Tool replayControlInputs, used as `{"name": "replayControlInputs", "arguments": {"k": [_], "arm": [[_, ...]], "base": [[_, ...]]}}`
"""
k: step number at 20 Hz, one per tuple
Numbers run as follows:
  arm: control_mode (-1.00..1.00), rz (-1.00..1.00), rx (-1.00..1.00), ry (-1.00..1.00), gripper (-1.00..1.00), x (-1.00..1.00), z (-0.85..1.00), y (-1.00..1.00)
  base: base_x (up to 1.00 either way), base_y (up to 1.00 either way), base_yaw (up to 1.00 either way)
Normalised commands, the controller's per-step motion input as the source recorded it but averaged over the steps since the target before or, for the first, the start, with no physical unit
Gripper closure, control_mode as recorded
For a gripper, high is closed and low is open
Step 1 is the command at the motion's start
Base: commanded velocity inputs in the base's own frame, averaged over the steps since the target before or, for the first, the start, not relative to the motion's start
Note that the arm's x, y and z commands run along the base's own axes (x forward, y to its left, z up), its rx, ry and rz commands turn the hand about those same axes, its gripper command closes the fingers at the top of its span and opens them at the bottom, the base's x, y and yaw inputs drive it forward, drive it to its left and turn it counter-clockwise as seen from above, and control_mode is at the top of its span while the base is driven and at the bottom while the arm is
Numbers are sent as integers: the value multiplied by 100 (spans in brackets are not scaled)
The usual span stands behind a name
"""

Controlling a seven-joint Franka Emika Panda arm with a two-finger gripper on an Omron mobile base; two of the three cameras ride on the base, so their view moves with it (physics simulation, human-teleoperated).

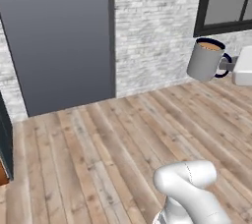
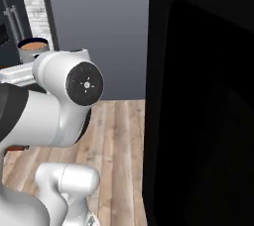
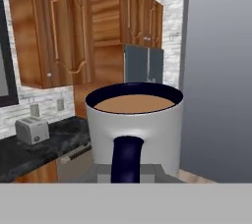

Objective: Pick the cup of tea, navigate to the dining table, and place it on the saucer.

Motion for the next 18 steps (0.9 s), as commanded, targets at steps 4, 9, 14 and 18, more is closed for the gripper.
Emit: {"name": "replayControlInputs", "arguments": {"k": [4, 9, 14, 18], "arm": [[100, 0, 0, 0, 100, 0, 0, 0], [100, 0, 0, 0, 100, 0, 0, 0], [100, 0, 0, 0, 100, 0, 0, 0], [100, 0, 0, 0, 100, 0, 0, 0]], "base": [[9, -10, -50], [17, -7, -49], [24, -3, -47], [33, -1, -44]]}}
